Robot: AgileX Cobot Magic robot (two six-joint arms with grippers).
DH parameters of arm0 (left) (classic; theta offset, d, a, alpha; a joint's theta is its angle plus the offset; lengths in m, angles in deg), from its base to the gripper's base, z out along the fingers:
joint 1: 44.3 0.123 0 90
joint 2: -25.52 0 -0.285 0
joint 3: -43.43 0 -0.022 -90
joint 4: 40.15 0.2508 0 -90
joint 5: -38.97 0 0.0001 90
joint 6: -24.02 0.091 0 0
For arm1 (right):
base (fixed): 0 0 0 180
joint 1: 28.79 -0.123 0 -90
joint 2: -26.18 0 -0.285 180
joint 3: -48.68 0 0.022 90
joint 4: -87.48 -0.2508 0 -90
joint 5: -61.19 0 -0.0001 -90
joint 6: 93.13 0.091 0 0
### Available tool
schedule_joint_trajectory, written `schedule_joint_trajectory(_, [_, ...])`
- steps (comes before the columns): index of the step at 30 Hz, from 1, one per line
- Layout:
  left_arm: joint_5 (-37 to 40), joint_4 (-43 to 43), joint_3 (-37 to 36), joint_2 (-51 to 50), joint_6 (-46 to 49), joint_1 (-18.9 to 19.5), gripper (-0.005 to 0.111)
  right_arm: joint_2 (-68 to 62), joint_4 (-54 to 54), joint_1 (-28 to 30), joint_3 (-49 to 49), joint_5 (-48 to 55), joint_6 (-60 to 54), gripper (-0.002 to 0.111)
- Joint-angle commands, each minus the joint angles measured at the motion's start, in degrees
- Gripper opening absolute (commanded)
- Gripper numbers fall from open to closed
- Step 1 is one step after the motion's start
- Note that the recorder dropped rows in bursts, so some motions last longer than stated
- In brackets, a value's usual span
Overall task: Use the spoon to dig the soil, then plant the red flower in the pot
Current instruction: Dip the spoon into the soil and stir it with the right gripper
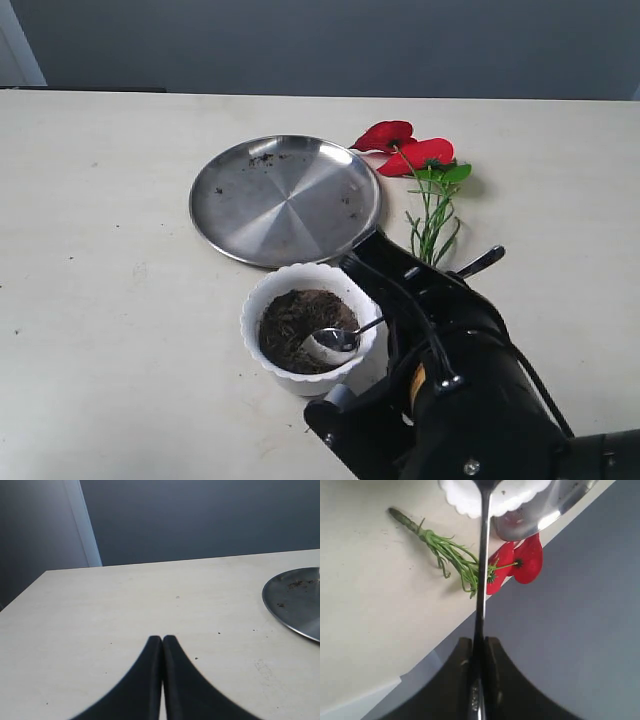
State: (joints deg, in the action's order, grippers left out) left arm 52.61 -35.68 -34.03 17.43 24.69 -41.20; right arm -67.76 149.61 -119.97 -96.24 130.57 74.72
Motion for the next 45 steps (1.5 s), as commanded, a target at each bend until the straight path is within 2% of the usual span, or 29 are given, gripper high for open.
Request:
schedule_joint_trajectory(1, [-0.4, -0.4, 0.2, 0.3, -0.1, -0.4, 0.0, -0.3, 3.0, -0.1, 0.1, 0.6, 2.6, -0.001])
schedule_joint_trajectory(16, [-0.4, -0.4, 0.2, 0.3, -0.1, -0.4, 0.0, -0.4, 10.4, -0.1, 0.1, 0.6, 12.2, -0.001])
schedule_joint_trajectory(25, [-0.4, -0.4, 0.2, 0.3, -0.1, -0.4, 0.0, 0.2, -0.6, -0.1, 0.1, 0.6, 3.9, -0.001])
schedule_joint_trajectory(32, [-0.4, -0.4, 0.2, 0.3, -0.1, -0.4, 0.0, -1.9, -0.4, -0.1, 0.1, 0.6, 6.5, -0.001])
schedule_joint_trajectory(39, [-0.5, -0.4, 0.2, 0.3, -0.1, -0.4, 0.0, -2.4, 7.7, -0.1, 0.1, 0.6, 15.1, -0.001])
schedule_joint_trajectory(45, [-0.5, -0.4, 0.2, 0.3, -0.1, -0.4, 0.0, -0.2, 5.5, -0.2, 0.0, 0.6, 14.7, -0.001])
